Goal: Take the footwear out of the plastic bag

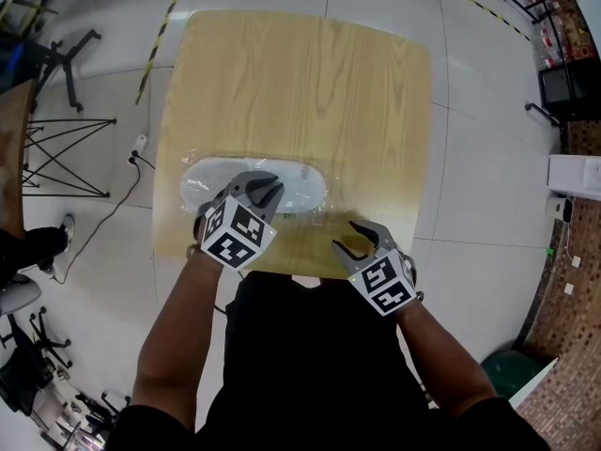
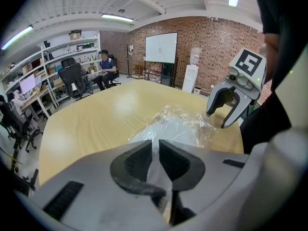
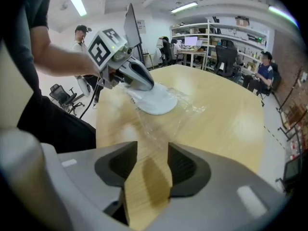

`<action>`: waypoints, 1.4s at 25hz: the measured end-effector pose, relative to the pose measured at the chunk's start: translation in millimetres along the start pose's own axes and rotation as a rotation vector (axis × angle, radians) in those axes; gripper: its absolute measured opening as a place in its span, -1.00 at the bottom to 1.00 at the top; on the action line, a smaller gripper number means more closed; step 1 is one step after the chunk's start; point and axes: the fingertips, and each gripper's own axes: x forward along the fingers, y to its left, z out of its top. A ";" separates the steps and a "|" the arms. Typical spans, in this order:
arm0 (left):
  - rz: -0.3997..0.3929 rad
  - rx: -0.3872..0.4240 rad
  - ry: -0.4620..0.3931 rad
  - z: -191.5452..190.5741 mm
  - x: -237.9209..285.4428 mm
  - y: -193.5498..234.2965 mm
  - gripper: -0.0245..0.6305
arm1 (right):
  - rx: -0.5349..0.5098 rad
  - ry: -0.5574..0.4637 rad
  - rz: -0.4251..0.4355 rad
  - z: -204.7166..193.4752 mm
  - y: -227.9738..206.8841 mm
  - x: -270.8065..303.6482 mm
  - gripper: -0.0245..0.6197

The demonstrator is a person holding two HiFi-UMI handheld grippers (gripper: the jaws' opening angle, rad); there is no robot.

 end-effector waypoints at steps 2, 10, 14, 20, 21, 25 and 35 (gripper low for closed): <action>0.004 -0.002 0.001 -0.2 0.0 0.2 -0.77 | 0.016 -0.023 -0.012 6.5 -2.0 -0.5 -0.41; 0.009 -0.004 0.006 1.1 1.1 -0.7 -0.77 | 0.072 -0.054 -0.103 17.7 -19.1 15.3 -0.71; 0.020 -0.005 0.006 -0.1 2.1 0.1 -0.77 | 0.057 -0.016 -0.082 7.3 -11.3 16.0 -0.75; 0.021 -0.006 0.004 -0.2 1.7 0.4 -0.77 | 0.059 0.011 -0.089 -5.2 -9.1 -5.9 -0.78; 0.024 -0.006 0.004 -0.7 1.7 0.4 -0.77 | 0.064 -0.013 -0.103 1.6 -13.0 -7.3 -0.78; 0.031 -0.006 0.002 0.6 2.5 -0.5 -0.77 | 0.060 -0.061 -0.139 25.9 -28.3 2.7 -0.79; 0.035 -0.002 0.005 -1.3 2.7 -0.3 -0.77 | 0.050 -0.003 -0.123 4.2 -12.7 17.1 -0.70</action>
